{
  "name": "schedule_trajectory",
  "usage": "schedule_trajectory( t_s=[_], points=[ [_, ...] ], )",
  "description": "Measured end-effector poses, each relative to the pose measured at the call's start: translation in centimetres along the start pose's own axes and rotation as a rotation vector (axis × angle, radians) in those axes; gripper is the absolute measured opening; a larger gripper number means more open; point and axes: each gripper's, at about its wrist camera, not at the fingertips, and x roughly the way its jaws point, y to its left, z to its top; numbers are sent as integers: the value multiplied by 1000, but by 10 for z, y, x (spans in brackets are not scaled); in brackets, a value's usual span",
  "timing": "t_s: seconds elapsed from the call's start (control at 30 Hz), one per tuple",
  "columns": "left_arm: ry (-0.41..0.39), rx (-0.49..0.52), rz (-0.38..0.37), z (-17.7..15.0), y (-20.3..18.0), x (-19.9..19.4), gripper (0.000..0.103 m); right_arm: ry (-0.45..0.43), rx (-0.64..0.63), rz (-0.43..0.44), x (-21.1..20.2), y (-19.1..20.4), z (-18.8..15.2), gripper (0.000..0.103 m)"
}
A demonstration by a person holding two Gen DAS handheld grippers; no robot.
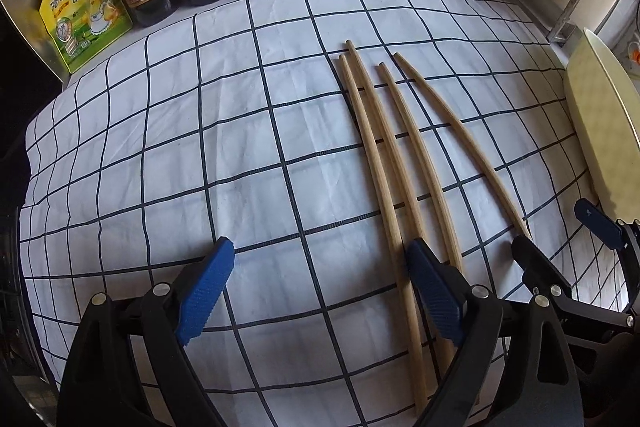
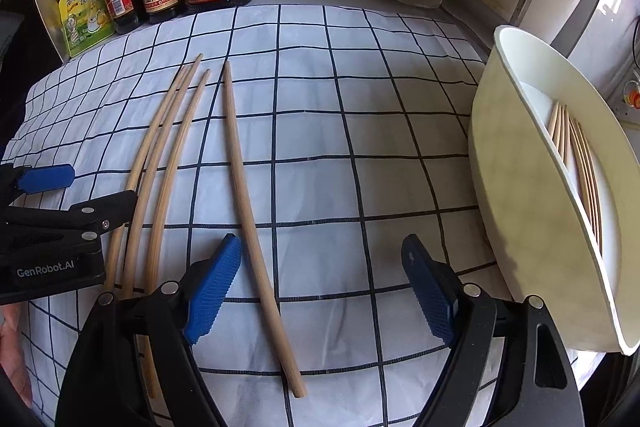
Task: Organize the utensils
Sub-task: 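Lower the left tool onto one chopstick and close it while the right tool grasps another, then carry the chopstick in the left tool into the basin while the right tool carries its own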
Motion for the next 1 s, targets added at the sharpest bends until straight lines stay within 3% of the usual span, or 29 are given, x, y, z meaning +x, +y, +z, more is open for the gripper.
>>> schedule_trajectory(
  t_s=[0.07,0.17,0.27,0.33,0.37,0.43,0.57,0.8,1.0],
  points=[
    [-12,-3,-3,1,1,0,84,-20,-30,0,0,5,2,76],
    [-30,11,-11,3,0,-4,64,-35,-53,31,0,10,5,58],
    [-35,25,-22,4,-2,-7,41,-36,-109,61,-2,21,5,33],
    [-34,30,-31,4,-3,-9,16,-25,-159,77,-3,32,7,9],
    [-32,27,-36,4,-3,-9,9,-21,-185,63,-3,38,7,7],
    [-28,18,-53,2,-1,-10,7,-13,-198,55,-3,40,10,6],
    [-10,14,-68,-6,2,-13,7,19,-94,115,-6,24,11,6],
    [6,-11,-120,-14,6,-39,7,1,9,193,-42,3,7,6],
    [-67,10,-154,-5,-9,-81,7,-32,28,221,-82,-16,11,6]
  ],
)
